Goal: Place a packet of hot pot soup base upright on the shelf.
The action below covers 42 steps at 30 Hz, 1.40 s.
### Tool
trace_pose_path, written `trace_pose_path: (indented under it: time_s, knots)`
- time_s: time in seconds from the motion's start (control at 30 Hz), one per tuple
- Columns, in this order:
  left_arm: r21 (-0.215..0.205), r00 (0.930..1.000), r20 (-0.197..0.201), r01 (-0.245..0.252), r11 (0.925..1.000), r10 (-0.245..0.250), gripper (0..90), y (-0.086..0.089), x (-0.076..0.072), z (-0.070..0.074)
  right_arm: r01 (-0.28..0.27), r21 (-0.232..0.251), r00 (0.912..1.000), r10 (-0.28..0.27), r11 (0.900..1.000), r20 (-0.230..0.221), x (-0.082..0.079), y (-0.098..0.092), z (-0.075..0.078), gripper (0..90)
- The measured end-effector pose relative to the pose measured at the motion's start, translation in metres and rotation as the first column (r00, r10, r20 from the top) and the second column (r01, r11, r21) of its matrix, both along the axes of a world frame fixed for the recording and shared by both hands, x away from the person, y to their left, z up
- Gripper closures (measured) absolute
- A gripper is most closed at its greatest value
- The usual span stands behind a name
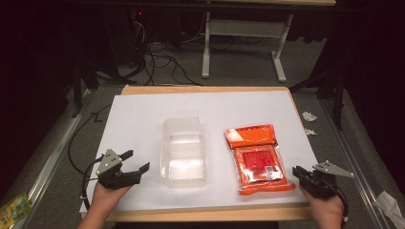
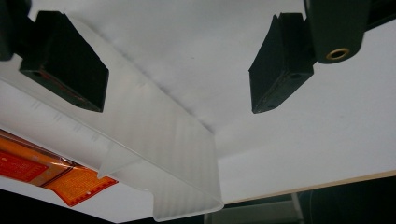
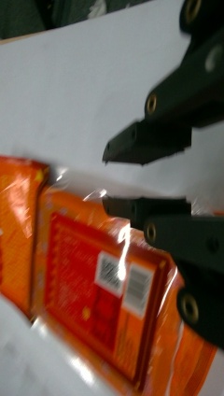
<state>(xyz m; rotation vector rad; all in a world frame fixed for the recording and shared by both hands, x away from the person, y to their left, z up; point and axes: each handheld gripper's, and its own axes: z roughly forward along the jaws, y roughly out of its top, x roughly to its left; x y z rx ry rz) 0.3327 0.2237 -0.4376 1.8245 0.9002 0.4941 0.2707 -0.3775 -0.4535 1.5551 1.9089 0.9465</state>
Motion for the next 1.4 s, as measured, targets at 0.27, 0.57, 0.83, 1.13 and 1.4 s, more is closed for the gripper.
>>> trace_pose_path:
  time_s: [0.27,0.57,0.83,1.13,1.4]
  knots:
    - [0.006,0.9998,0.015,0.011,0.9999,-0.011,20.3,-0.003,0.0,0.001,-0.043,-0.015,0.9942,0.041,0.999,-0.099,-0.007,-0.003,-0.015,90.0]
    - [0.0,0.9998,0.017,0.011,0.9999,-0.011,20.4,-0.004,0.0,0.002,-0.085,0.009,0.989,0.085,0.996,-0.121,-0.006,0.003,-0.018,90.0]
    - [0.006,0.9997,0.02,0.014,0.9999,-0.014,20.3,-0.004,-0.001,0.002,-0.177,-0.022,0.9784,0.174,0.984,-0.112,-0.004,0.029,-0.017,90.0]
    - [0.008,0.9995,0.023,0.019,0.9998,-0.019,20.3,-0.005,-0.001,0.002,-0.198,0.023,0.9751,0.199,0.98,-0.097,-0.004,0.033,-0.017,90.0]
    - [0.013,0.9995,0.019,0.024,0.9996,-0.025,20.3,-0.005,-0.001,0.002,-0.259,0.042,0.9604,0.262,0.965,-0.095,-0.004,0.046,-0.018,90.0]
